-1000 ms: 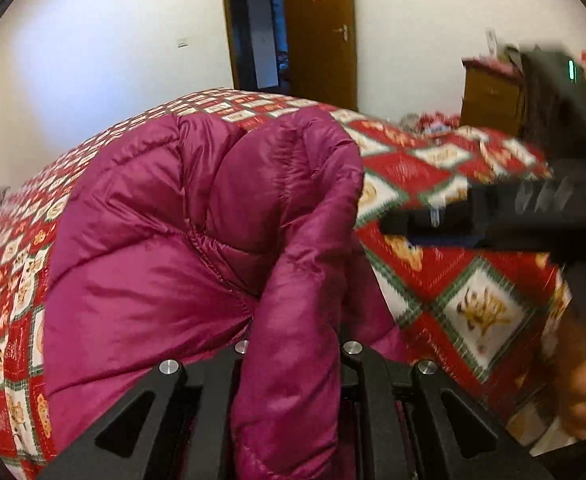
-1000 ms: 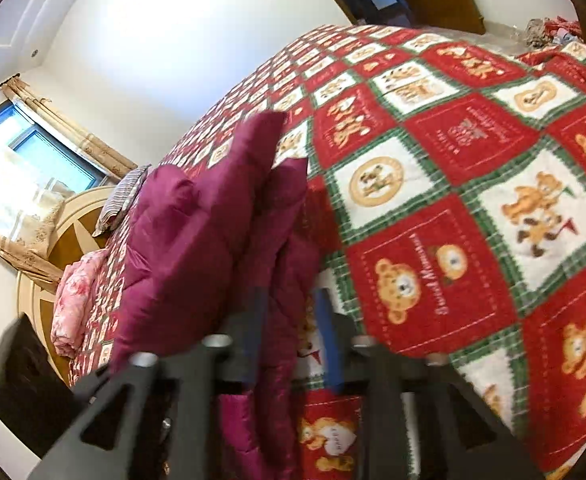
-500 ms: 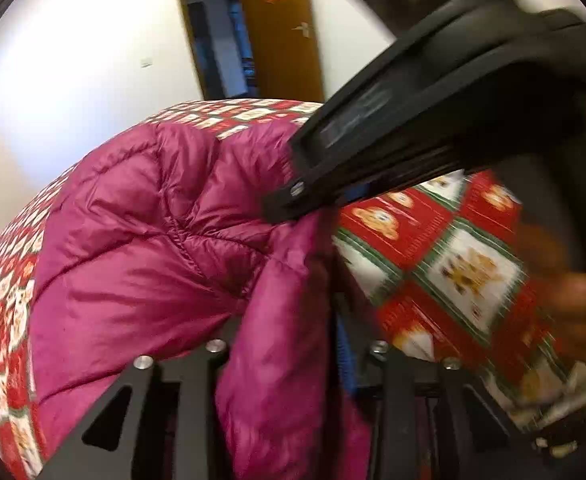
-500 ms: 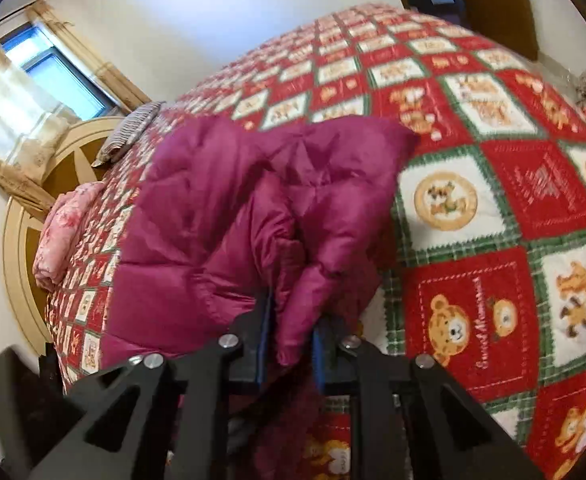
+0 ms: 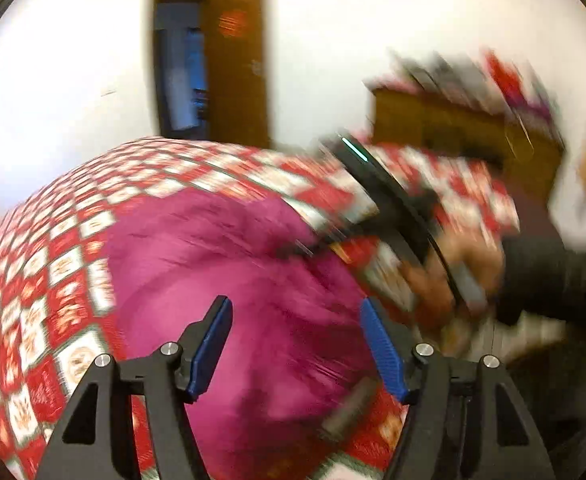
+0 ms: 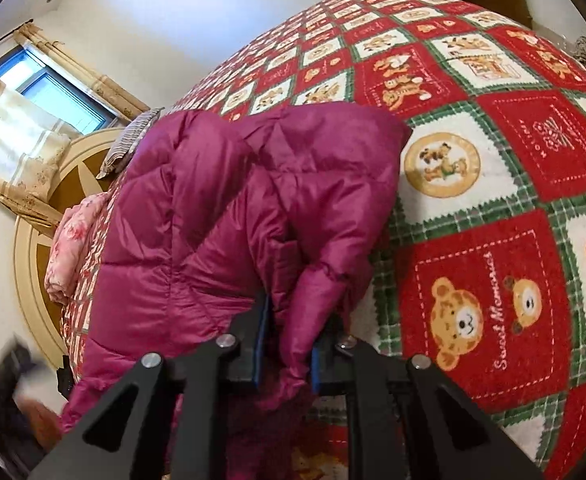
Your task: Fold large clothes
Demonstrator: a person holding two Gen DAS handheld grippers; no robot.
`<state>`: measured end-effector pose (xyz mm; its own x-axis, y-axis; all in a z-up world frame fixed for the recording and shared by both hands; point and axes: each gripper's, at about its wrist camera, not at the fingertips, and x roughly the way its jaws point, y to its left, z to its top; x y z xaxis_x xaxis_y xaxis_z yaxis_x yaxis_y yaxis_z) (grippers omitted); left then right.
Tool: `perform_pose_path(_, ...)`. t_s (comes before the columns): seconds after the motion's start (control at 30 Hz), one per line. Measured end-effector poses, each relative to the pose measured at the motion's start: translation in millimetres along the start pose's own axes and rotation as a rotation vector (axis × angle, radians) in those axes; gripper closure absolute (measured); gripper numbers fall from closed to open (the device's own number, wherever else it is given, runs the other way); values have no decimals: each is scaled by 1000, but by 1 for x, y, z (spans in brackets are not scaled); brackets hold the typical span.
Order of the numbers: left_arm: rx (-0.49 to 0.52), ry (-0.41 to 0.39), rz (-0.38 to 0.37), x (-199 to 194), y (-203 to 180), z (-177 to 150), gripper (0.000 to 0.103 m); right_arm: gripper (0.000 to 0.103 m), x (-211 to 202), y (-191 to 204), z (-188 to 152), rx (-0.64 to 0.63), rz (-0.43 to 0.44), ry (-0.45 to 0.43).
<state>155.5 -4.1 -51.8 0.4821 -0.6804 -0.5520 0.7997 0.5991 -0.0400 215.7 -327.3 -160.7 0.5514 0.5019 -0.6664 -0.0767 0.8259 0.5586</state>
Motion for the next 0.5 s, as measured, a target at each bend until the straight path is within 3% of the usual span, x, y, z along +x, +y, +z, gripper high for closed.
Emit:
perform_pose_path(0.07, -141, -41, 98, 8, 38, 22, 19, 86, 0, 1, -5, -14, -11, -10)
perform_pose_path(0.17, -280, 1, 271, 48, 80, 46, 19, 86, 0, 6, -11, -32, -44, -30)
perform_pose_path(0.3, -374, 96, 348, 119, 96, 43, 19, 83, -4, 13, -18, -57, -82, -55)
perform_pose_path(0.37, -420, 178, 355, 156, 100, 27, 19, 73, -9, 14, -20, -63, -104, -54)
perform_pose_path(0.43, -463, 174, 346, 156, 102, 18, 17, 66, -20, 16, -21, -73, -143, -57)
perform_pose_path(0.5, -449, 166, 367, 151, 91, 16, 16, 66, -37, 17, -19, -74, -165, -64)
